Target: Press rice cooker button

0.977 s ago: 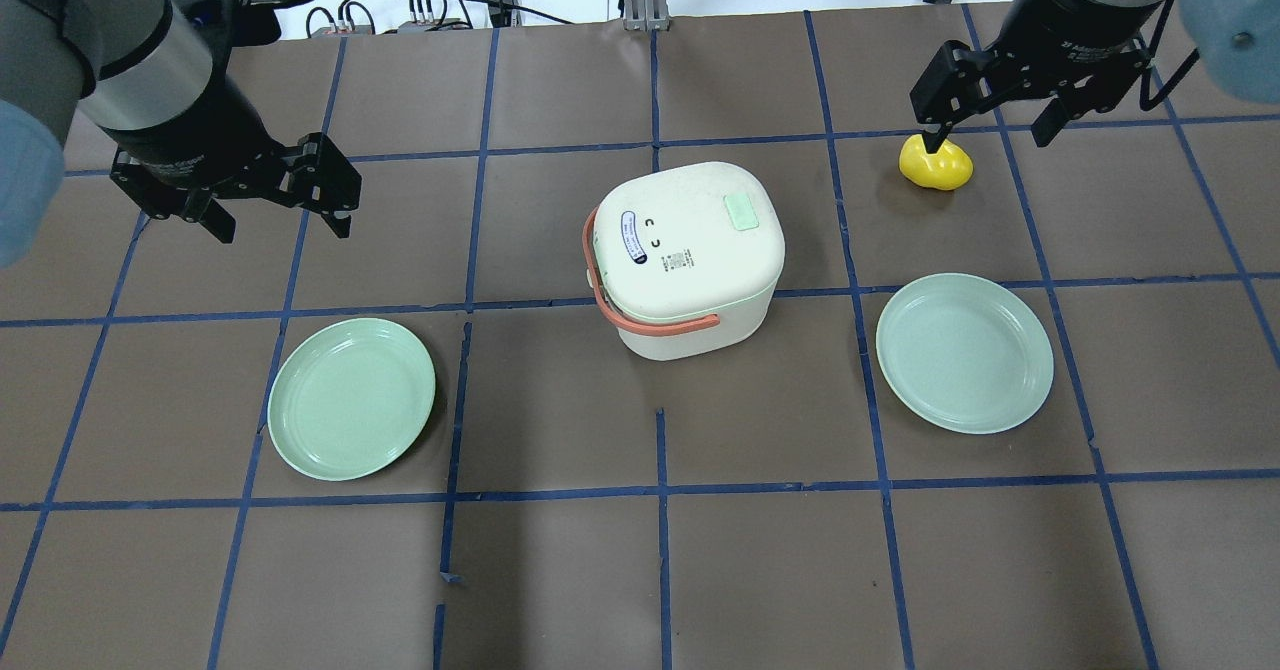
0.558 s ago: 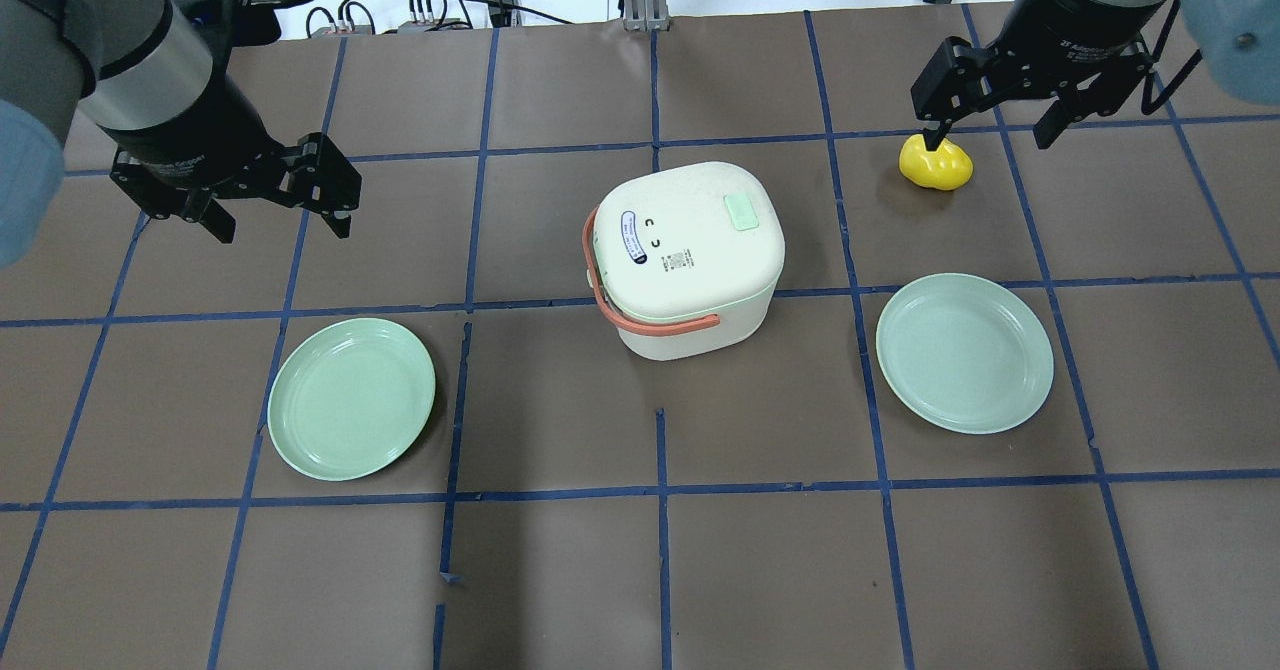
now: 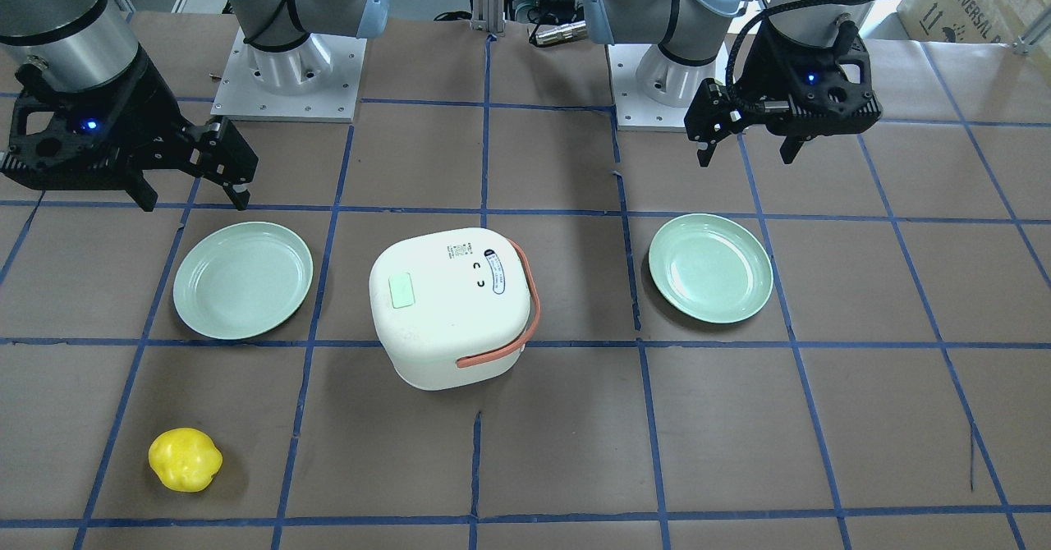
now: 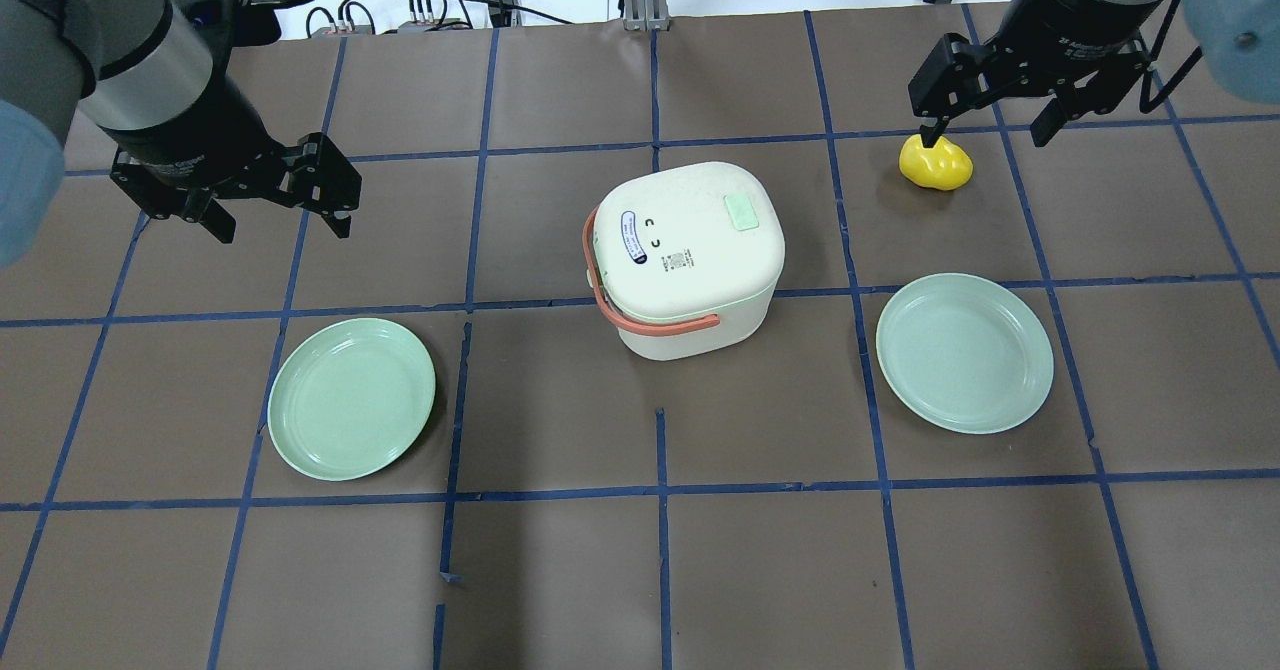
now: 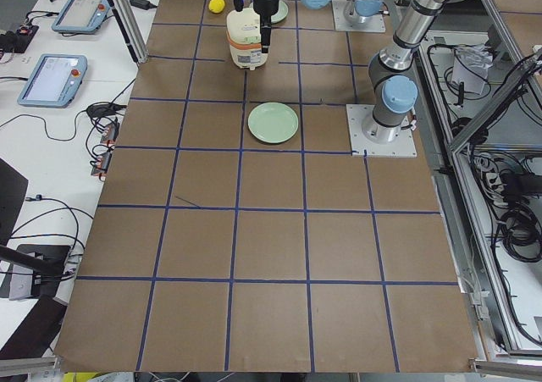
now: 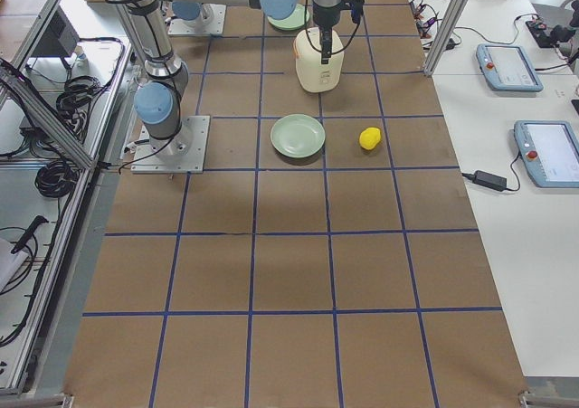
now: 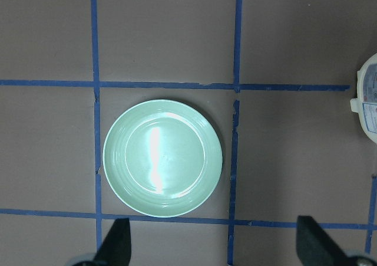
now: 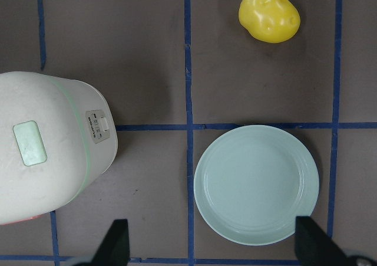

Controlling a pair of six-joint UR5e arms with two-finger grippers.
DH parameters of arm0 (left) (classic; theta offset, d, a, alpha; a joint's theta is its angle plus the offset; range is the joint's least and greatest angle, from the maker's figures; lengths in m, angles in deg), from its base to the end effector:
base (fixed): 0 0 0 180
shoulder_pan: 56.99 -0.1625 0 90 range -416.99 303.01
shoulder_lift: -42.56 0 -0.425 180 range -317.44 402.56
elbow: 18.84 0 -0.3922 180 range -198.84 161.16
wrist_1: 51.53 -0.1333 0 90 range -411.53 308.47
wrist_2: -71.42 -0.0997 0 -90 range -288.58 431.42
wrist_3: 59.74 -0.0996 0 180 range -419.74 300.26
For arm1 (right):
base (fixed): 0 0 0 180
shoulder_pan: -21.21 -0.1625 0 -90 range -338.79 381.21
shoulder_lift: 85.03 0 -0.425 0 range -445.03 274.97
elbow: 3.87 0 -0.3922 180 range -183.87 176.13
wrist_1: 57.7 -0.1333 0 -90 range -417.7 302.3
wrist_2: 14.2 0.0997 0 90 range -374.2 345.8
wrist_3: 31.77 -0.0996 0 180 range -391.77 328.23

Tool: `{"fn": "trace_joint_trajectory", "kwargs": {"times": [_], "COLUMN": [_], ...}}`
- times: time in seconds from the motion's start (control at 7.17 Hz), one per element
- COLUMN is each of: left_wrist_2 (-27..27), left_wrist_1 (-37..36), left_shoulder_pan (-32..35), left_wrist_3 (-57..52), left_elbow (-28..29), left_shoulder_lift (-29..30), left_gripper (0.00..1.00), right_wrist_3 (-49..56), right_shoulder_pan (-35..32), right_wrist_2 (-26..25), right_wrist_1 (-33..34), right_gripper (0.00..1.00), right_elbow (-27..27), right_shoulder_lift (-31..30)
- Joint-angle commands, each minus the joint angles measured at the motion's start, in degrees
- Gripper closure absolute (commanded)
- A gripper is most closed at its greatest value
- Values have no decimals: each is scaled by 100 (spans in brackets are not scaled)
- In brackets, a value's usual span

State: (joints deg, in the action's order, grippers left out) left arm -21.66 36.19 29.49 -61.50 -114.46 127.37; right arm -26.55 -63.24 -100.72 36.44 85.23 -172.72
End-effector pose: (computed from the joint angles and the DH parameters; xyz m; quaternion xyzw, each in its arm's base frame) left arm -0.0997 -0.4636 0.4866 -0.0158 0.9994 -0.0149 0.0276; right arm 0.0890 -0.5246 0.4829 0.0022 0.9993 -0.0266 0.0280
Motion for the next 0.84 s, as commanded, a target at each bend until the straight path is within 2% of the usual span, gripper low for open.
{"fn": "trace_joint_trajectory", "kwargs": {"times": [0.0, 0.14, 0.28, 0.7], "left_wrist_2": [0, 0, 0, 0], "left_wrist_1": [8, -1, -1, -1], "left_shoulder_pan": [0, 0, 0, 0], "left_wrist_3": [0, 0, 0, 0], "left_elbow": [0, 0, 0, 0], "left_shoulder_lift": [0, 0, 0, 0], "left_gripper": [0, 0, 0, 0], "right_wrist_3": [15, -11, 14, -2], "right_shoulder_pan": [-1, -1, -10, -124], "right_wrist_2": [30, 39, 56, -49], "right_wrist_1": [25, 26, 78, 201], "right_gripper": [37, 82, 96, 95], "right_elbow": [10, -16, -16, -16], "right_shoulder_lift": [7, -2, -11, 7]}}
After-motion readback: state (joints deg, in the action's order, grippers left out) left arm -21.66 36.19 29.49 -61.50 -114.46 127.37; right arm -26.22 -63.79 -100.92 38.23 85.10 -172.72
